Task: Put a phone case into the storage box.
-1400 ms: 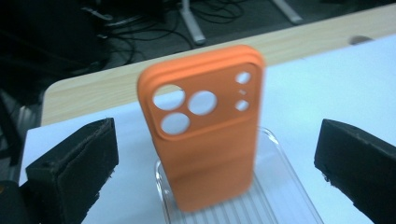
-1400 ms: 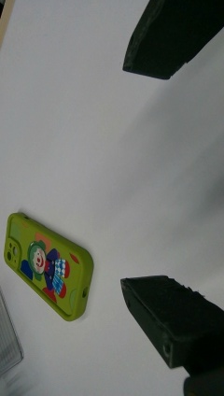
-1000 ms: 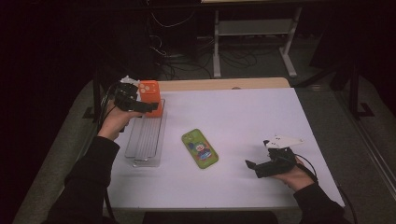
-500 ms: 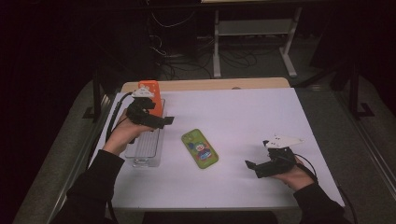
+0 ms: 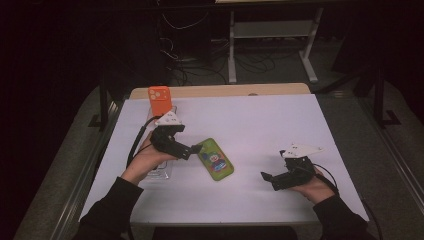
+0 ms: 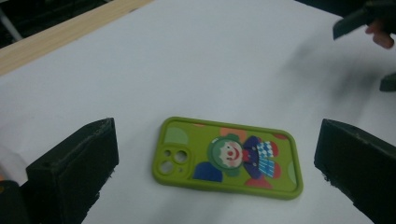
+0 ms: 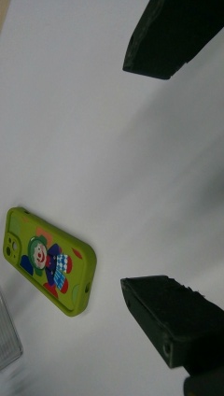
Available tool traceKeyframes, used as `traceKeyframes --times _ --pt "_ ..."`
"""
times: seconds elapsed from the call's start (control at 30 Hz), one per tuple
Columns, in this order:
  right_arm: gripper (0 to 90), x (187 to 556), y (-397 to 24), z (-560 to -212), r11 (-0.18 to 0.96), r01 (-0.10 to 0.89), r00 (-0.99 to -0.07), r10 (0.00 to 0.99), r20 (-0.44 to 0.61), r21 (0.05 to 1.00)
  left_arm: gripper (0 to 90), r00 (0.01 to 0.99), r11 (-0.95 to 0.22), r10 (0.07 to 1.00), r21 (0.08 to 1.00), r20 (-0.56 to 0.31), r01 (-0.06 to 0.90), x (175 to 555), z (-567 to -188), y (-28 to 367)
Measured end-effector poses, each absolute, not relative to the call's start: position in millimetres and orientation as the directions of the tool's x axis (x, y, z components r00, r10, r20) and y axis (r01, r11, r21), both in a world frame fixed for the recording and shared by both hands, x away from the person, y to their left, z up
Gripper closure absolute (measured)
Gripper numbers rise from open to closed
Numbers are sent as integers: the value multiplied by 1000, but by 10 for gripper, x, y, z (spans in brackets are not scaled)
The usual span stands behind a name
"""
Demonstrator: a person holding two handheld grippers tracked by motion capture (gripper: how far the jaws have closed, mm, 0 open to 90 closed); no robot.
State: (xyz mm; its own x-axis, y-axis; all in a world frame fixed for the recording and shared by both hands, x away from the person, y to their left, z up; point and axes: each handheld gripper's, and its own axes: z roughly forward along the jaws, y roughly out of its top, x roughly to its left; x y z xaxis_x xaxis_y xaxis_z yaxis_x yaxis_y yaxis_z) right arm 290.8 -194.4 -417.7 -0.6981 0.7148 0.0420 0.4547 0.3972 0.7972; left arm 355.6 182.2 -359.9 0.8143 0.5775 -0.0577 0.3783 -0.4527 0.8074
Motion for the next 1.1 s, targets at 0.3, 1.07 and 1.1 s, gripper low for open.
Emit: traceKeyframes --times 0.3,1.07,1.1 --pt "136 2994 -1818 -4088 391 480 -708 702 83 785 0 835 -472 548 805 -50 358 3457 -3750 1825" --pt "880 3256 -824 -4116 496 464 -840 508 188 734 0 841 -492 538 789 -58 369 3473 -3843 1858" --pt "880 3255 -776 -4124 500 461 -845 500 191 733 0 843 -493 535 789 -57 367 3477 -3843 1858"
